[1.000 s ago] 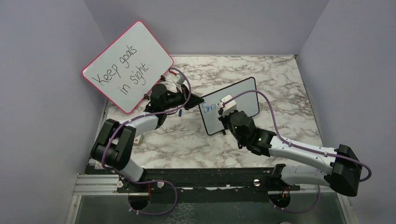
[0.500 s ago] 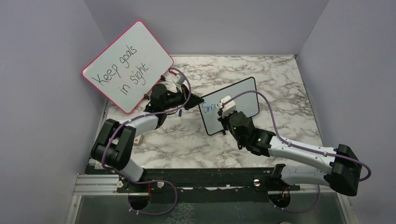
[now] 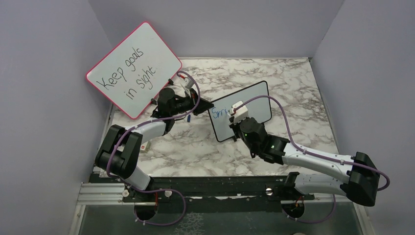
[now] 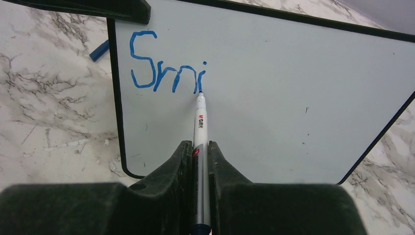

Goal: Write a sentence on the whiteboard

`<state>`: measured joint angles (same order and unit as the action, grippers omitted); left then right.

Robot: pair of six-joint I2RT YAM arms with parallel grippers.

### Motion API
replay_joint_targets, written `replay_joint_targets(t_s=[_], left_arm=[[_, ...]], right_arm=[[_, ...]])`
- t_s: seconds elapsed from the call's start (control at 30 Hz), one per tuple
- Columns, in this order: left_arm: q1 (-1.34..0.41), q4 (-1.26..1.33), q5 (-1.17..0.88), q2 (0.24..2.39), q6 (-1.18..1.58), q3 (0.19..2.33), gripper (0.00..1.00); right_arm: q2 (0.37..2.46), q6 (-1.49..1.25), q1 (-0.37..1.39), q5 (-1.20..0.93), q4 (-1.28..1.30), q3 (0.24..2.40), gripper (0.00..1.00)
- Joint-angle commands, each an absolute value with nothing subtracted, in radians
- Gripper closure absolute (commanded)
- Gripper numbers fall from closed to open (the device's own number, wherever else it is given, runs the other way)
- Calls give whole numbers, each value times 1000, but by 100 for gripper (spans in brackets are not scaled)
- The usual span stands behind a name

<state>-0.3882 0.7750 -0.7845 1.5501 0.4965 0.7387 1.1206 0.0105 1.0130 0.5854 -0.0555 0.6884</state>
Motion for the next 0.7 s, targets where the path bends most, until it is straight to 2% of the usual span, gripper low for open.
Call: replay_joint_targets(t_s=[0.0, 0.67], left_arm=[[-400, 759, -813, 1543, 492, 747, 100], [-400, 758, -818, 1545, 492, 746, 100]], right_arm=[[1096, -26, 1009, 568, -24, 679, 99], [1080, 79, 985, 588, -217, 685, 99]])
